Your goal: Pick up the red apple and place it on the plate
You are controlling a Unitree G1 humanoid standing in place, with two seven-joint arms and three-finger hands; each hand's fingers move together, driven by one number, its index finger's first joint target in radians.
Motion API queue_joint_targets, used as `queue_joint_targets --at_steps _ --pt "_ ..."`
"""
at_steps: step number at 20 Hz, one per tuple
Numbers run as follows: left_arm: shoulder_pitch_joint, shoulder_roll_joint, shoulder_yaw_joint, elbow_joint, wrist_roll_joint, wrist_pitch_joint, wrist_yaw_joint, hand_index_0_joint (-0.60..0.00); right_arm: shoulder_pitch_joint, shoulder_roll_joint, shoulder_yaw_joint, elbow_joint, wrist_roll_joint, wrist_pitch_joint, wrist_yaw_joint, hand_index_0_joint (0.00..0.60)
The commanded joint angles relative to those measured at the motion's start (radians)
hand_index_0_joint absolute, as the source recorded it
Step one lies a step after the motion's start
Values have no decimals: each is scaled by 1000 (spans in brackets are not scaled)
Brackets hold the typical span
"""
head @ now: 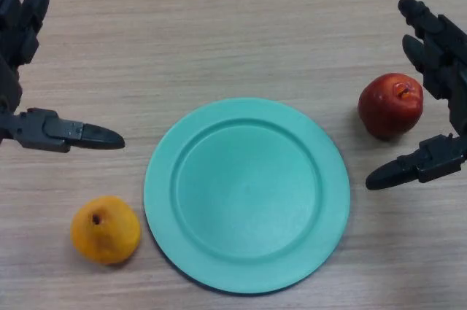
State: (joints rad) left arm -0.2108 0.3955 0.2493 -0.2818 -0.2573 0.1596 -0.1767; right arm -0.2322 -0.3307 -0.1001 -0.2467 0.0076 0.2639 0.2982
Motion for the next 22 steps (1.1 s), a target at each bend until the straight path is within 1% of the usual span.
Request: queue_joint_targets --at_steps 1,2,3,4,5,7,9,10,11,12,13,14,15,16,17,18,19,20,21,22 --pt "-12 27 57 -87 -27 -109 29 0 -35 -40 -82 -52 49 -145 -34 0" --pt "0 27 58 -134 -62 -31 18 0 -38 -41 -82 -55 52 -135 -44 0" --pt "6 30 60 -156 -75 9 9 0 -39 -41 -82 -55 54 -133 -47 0" --pt "24 18 63 -190 -84 38 -11 0 -45 -41 -82 -54 57 -126 -58 0" --pt "28 15 67 -195 -87 42 -17 0 -48 -41 -82 -53 59 -126 -62 0" --pt "15 29 91 -208 -111 85 -26 0 -82 -45 -72 1 45 -155 -86 0" --pt "31 26 100 -229 -124 97 -13 0 -125 -54 -64 111 35 -226 -85 0" --pt "56 7 98 -254 -133 108 2 0 -161 -62 -60 205 16 -288 -94 0" --pt "67 -1 96 -264 -132 105 7 0 -178 -66 -59 250 4 -322 -99 0" --pt "91 -23 76 -275 -101 91 29 0 -229 -79 -60 372 -34 -415 -140 0" --pt "106 -32 62 -282 -74 81 38 0 -253 -85 -60 429 -50 -454 -159 0" --pt "123 -47 45 -305 -54 112 46 0 -308 -96 -53 564 -70 -510 -195 0" --pt "130 -53 37 -315 -43 124 52 0 -331 -101 -48 623 -79 -529 -207 0" --pt "136 -66 30 -333 -33 130 54 0 -377 -102 -32 768 -94 -589 -225 0" --pt "137 -71 28 -341 -33 135 56 0 -395 -102 -22 834 -107 -621 -232 0" --pt "140 -71 23 -353 -19 146 57 0 -428 -99 -1 964 -127 -681 -212 0" --pt "144 -71 25 -358 -14 150 56 0 -441 -96 8 1016 -141 -709 -211 0" --pt "146 -72 28 -360 -17 157 56 0 -447 -94 11 1037 -145 -714 -207 150" --pt "147 -73 32 -362 -19 163 57 0 -452 -92 14 1057 -151 -718 -203 251" --pt "156 -75 44 -368 -28 176 53 0 -470 -85 20 1110 -174 -728 -222 400"
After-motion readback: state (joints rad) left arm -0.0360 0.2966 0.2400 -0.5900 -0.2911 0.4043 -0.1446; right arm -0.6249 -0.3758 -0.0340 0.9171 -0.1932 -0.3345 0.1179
